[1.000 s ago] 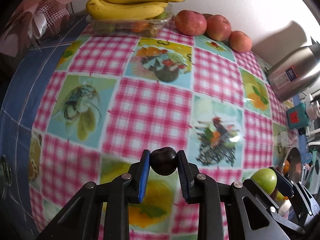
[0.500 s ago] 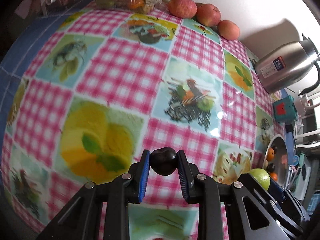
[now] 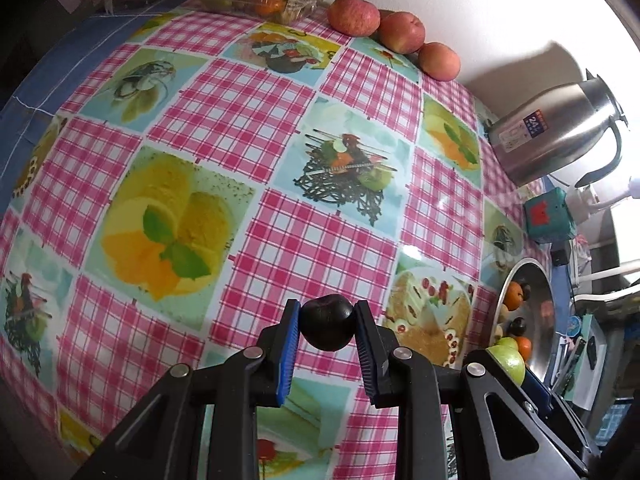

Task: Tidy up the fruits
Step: 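Carry the dark plum and green apple over the steel bowl with both grippers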

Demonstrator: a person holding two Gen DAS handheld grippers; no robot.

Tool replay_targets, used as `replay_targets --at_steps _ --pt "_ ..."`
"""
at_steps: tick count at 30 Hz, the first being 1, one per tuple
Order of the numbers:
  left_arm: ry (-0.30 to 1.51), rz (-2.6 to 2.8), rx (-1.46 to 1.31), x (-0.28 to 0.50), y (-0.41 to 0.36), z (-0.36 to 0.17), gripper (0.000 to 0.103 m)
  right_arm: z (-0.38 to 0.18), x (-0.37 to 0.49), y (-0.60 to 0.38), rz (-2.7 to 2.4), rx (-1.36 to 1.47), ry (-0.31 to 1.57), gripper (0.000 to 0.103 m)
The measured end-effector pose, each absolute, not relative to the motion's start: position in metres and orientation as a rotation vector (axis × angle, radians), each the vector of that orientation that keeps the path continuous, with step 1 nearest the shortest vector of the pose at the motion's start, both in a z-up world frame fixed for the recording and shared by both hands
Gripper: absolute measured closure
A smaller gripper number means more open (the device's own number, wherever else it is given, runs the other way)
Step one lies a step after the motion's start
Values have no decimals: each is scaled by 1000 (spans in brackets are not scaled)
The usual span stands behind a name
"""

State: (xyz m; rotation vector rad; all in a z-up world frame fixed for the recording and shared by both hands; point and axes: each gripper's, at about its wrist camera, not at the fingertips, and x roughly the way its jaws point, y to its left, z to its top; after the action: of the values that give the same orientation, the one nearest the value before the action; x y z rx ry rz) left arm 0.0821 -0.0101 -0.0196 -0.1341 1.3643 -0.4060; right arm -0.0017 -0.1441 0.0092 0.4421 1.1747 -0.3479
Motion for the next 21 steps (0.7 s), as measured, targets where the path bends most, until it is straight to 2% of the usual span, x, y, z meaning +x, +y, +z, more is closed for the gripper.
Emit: replay_targets --at_steps 10,21 --pt "1320 -428 -108 58 -42 -13 74 18 -25 -175 -407 467 1142 46" --pt "1302 -592 95 13 -118 -19 74 17 -55 -237 -539 557 1115 46"
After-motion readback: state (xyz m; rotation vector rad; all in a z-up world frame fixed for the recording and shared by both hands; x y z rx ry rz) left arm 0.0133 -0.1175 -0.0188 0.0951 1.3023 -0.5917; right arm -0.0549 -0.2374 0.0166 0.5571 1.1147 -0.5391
